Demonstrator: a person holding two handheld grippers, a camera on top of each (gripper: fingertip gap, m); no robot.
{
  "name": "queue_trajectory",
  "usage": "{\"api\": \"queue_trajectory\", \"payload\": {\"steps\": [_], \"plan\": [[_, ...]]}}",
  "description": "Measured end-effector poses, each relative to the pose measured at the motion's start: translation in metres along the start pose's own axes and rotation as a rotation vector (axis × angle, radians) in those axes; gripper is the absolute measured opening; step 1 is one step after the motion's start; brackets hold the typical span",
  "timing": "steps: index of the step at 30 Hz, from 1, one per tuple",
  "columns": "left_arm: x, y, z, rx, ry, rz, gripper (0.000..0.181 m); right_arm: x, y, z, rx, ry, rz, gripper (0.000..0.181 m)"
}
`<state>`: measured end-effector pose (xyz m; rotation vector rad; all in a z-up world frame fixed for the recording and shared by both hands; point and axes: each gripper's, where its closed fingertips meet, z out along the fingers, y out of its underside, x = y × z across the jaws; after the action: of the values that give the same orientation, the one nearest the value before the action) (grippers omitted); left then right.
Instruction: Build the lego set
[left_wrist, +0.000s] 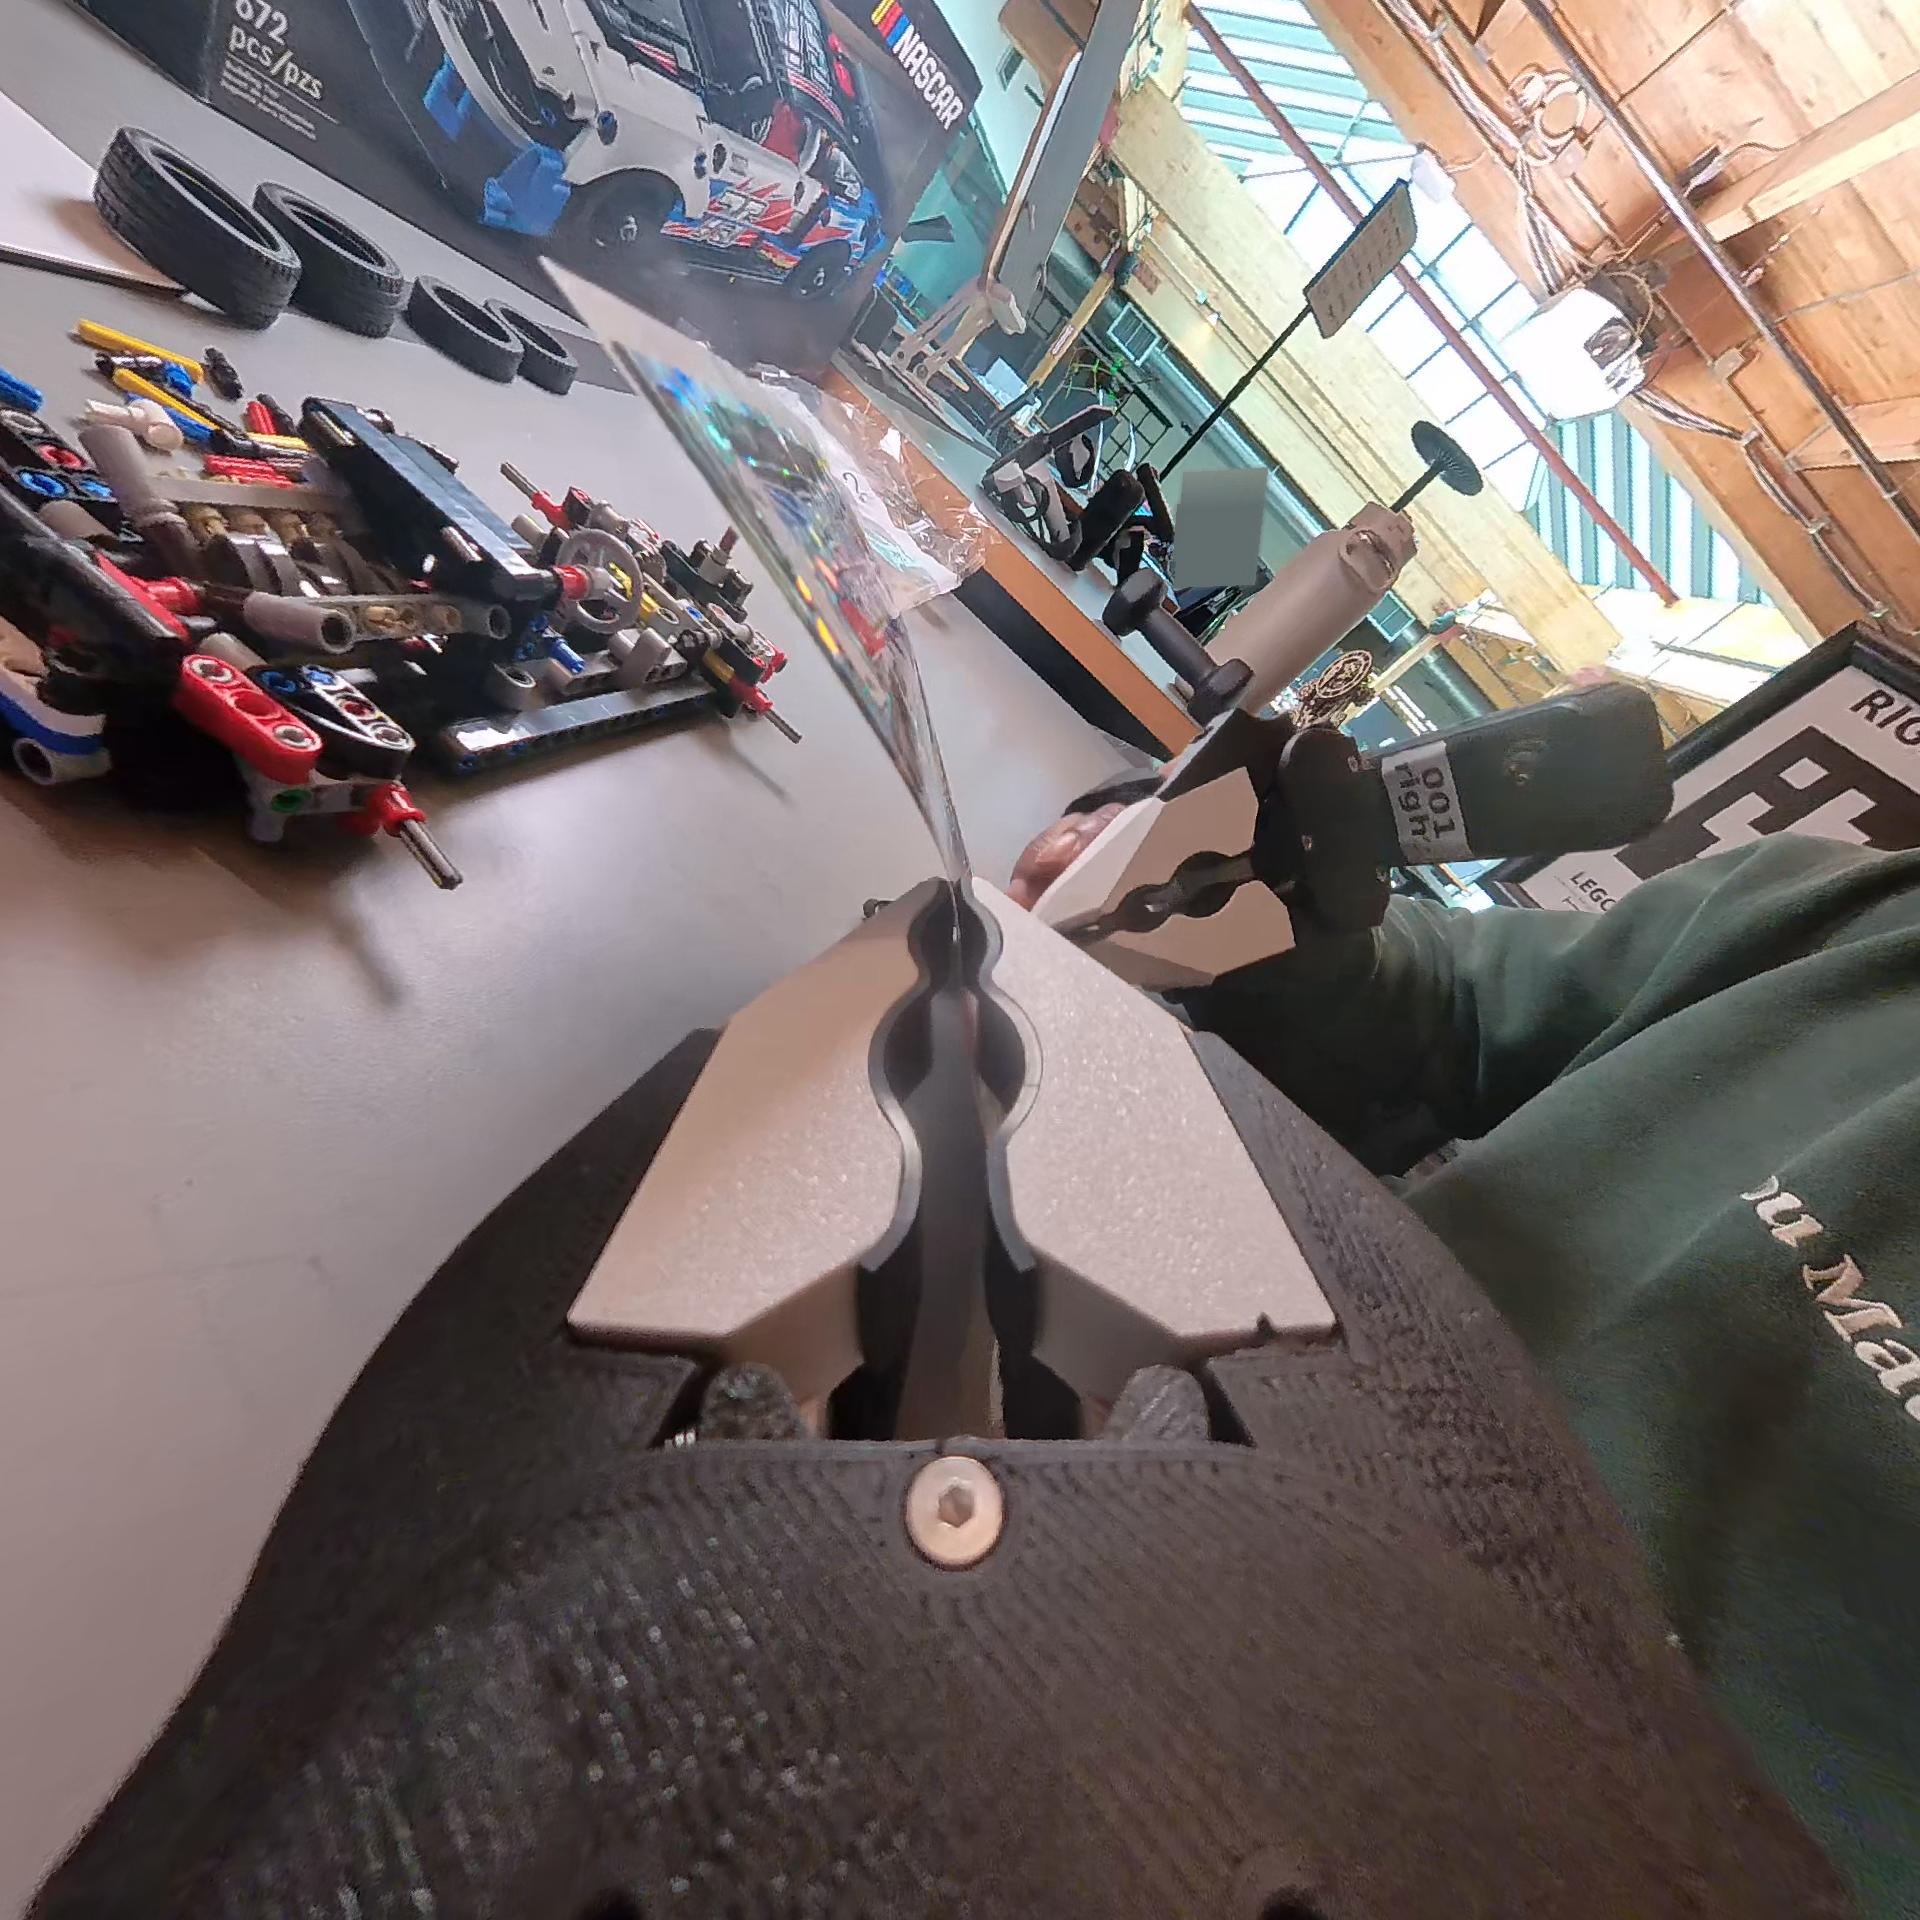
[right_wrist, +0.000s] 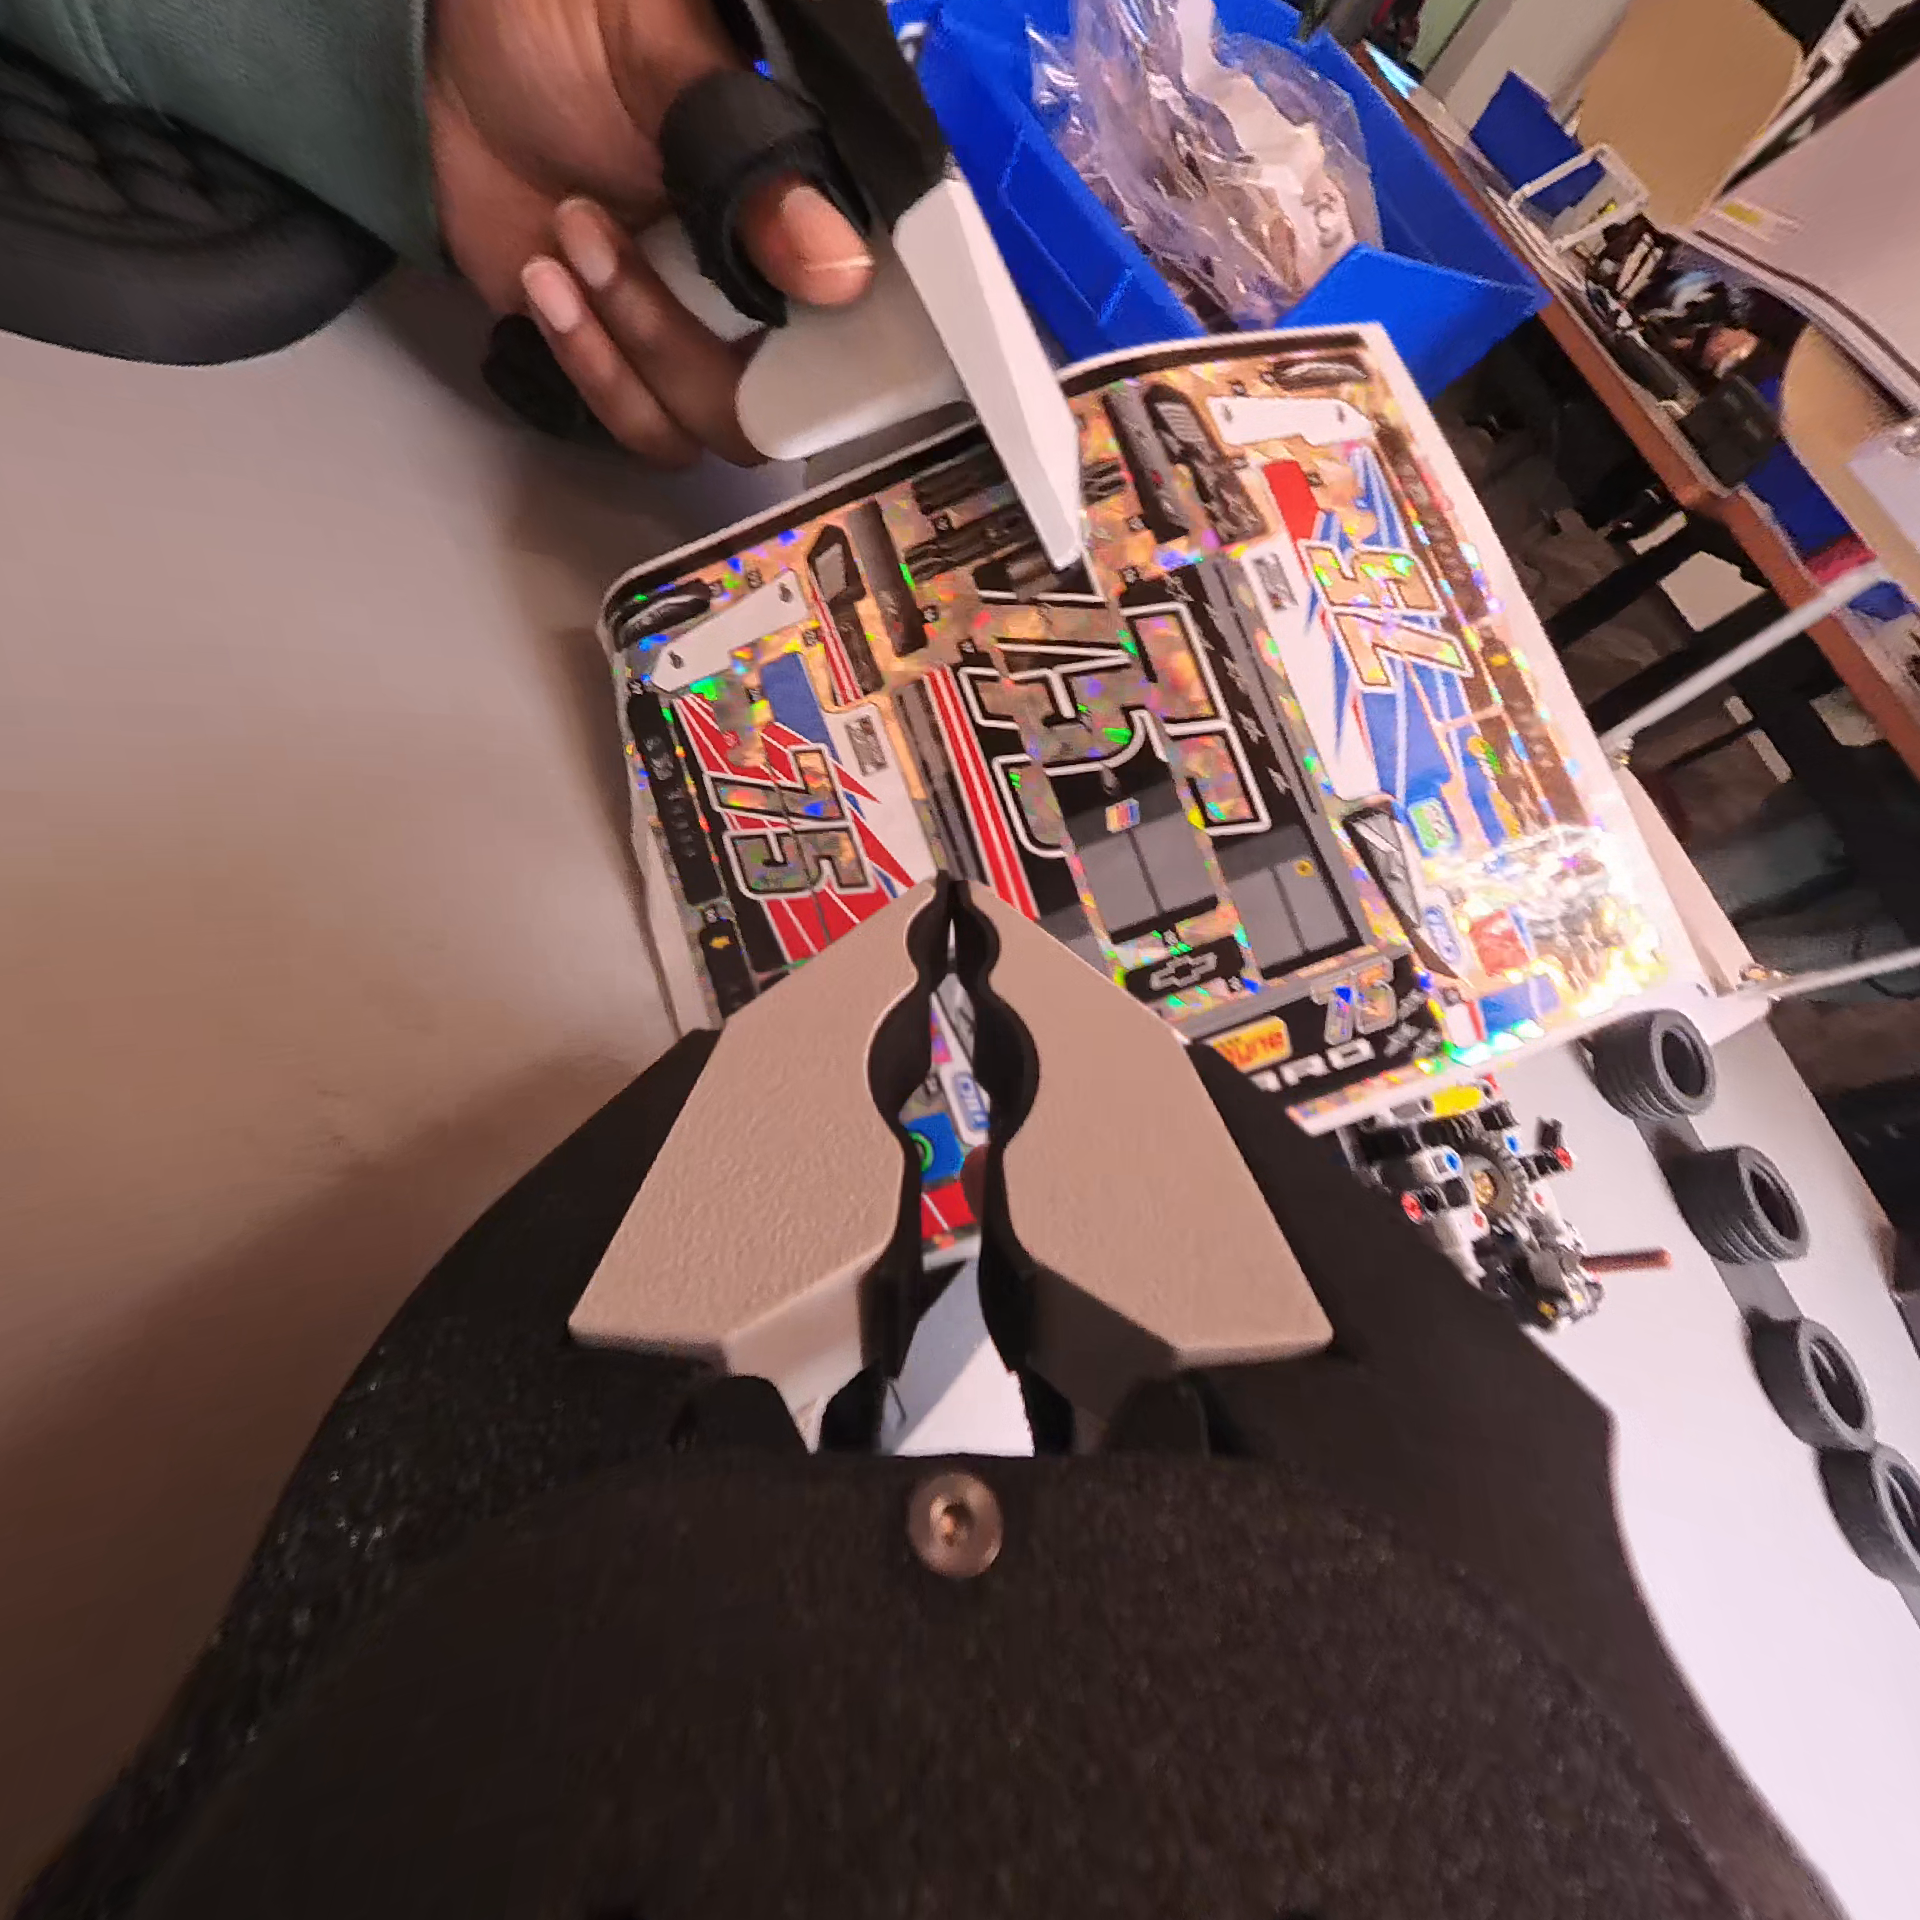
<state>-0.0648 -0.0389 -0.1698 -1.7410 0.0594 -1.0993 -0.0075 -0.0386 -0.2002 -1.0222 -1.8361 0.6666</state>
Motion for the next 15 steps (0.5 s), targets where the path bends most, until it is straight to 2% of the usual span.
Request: {"api": "queue_trajectory", "payload": {"steps": [4, 15], "plan": [[0.001, 0.0, 0.0, 0.0, 0.001, -0.004, 0.0, -0.011, -0.002, 0.005, -0.006, -0.029, -0.026, 0.0], [0.001, -0.001, -0.001, 0.001, -0.001, 0.004, 0.0, -0.012, 0.011, -0.003, -0.038, -0.075, -0.005, 0.0]]}}
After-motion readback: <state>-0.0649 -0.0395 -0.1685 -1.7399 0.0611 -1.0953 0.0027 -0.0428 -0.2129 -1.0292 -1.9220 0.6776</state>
